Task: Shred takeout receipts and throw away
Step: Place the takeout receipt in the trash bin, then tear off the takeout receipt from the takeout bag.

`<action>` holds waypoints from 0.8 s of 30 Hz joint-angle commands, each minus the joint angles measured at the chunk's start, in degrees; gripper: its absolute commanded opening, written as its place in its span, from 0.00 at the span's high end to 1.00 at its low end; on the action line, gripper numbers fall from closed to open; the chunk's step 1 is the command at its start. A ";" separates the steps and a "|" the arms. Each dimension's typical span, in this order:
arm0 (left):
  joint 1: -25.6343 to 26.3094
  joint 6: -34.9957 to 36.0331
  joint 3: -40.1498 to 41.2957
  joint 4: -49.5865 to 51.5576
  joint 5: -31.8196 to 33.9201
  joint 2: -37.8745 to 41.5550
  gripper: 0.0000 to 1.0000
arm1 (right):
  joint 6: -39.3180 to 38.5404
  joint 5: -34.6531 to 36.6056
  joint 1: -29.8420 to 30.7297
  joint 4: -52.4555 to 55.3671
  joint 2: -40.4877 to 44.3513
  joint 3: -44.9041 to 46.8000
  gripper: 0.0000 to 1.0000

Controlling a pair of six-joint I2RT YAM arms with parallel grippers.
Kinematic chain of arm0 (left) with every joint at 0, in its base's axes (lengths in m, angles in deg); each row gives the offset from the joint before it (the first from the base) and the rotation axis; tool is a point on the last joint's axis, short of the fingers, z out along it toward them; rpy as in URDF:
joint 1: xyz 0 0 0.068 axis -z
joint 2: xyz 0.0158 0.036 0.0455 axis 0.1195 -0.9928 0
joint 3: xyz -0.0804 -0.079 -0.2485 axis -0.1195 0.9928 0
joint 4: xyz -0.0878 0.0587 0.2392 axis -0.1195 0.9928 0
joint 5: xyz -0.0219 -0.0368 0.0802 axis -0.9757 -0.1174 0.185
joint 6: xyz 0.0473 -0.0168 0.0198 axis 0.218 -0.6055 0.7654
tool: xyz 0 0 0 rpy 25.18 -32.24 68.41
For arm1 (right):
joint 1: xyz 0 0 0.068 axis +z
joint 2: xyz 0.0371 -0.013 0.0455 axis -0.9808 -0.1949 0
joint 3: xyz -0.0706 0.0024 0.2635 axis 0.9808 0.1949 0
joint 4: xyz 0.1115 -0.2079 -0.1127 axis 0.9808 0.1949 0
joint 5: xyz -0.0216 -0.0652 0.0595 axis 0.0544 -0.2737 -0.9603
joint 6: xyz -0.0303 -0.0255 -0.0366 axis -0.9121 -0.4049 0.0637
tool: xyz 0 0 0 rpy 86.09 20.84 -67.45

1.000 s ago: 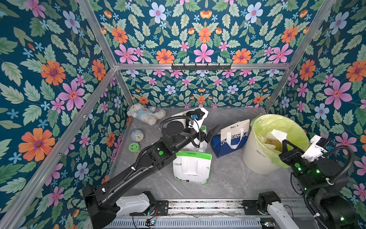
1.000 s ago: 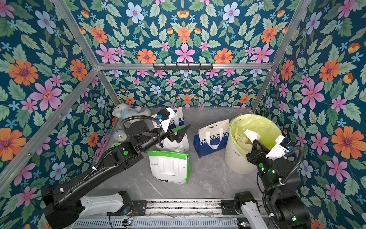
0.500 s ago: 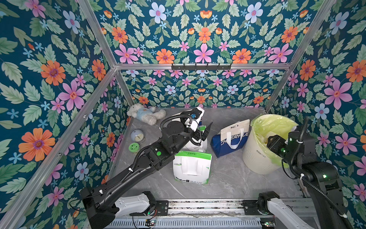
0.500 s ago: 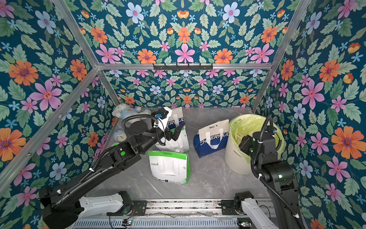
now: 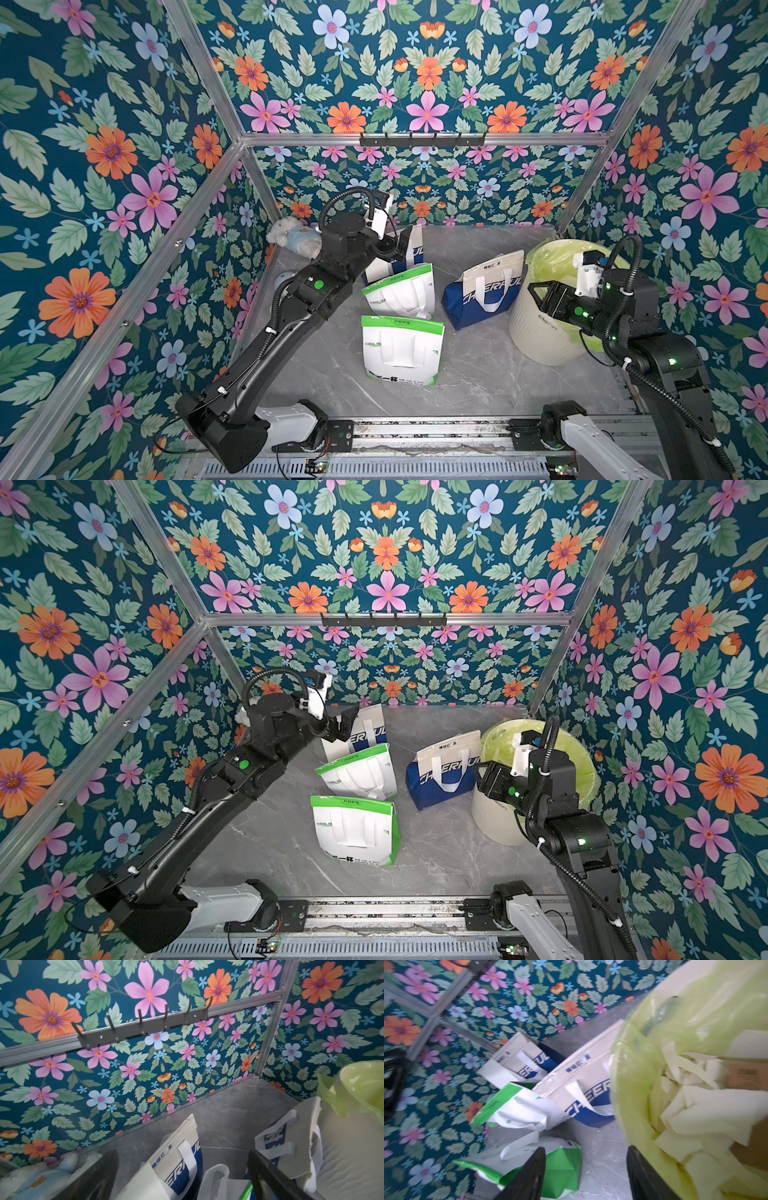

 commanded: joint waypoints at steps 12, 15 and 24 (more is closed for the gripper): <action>-15.93 -3.23 -1.76 14.33 -11.92 -5.06 0.13 | -6.51 -14.98 9.66 -10.21 -14.53 -12.43 0.34; -17.68 -1.90 -0.38 14.85 -11.75 -4.78 0.13 | -5.71 -14.65 14.08 -13.58 -19.23 -13.60 0.32; -18.99 7.05 6.71 10.84 -19.91 -3.66 0.17 | -0.42 -13.29 18.42 -30.75 -32.64 -14.00 0.28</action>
